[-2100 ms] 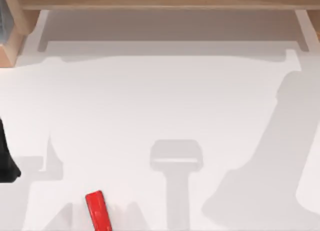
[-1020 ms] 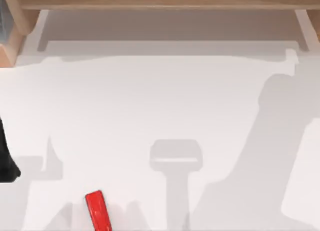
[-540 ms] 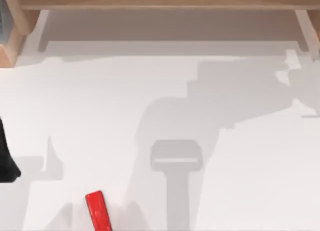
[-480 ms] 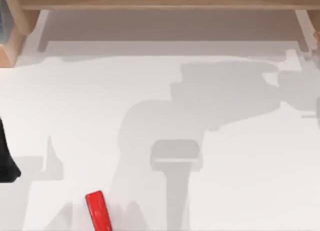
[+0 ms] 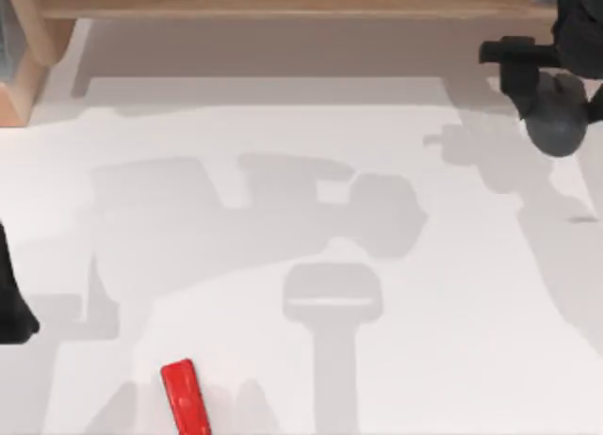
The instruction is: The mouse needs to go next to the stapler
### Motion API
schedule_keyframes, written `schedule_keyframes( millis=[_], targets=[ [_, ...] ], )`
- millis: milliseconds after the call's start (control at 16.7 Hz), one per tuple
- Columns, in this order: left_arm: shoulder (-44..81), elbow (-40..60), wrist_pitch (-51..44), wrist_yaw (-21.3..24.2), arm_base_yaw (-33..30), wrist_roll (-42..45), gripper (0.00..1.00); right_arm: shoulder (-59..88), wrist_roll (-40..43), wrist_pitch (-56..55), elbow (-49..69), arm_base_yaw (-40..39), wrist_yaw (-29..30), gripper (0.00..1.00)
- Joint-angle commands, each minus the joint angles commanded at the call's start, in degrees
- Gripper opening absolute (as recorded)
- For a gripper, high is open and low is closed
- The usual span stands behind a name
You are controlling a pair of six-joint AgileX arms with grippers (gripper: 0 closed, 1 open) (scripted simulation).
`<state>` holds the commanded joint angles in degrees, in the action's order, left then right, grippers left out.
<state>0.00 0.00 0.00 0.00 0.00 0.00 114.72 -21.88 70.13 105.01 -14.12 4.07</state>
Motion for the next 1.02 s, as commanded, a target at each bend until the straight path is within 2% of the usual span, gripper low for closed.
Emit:
schedule_keyframes(
  millis=[360, 600, 840, 1020],
  targets=[
    [0.00, 0.00, 0.00, 0.00, 0.00, 0.00, 1.00, -0.29, -21.86, -7.41, -12.11, -24.10, 0.86, 0.00],
    [0.00, 0.00, 0.00, 0.00, 0.00, 0.00, 1.00, 0.63, -32.86, -12.22, -17.91, -37.61, 1.11, 0.00],
    [0.00, 0.00, 0.00, 0.00, 0.00, 0.00, 1.00, 1.55, -39.28, -15.44, -21.28, -46.06, 1.25, 0.00],
    [0.00, 0.00, 0.00, 0.00, 0.00, 0.00, 1.00, 1.79, -40.49, -16.10, -21.91, -47.71, 1.29, 0.00]
  ],
)
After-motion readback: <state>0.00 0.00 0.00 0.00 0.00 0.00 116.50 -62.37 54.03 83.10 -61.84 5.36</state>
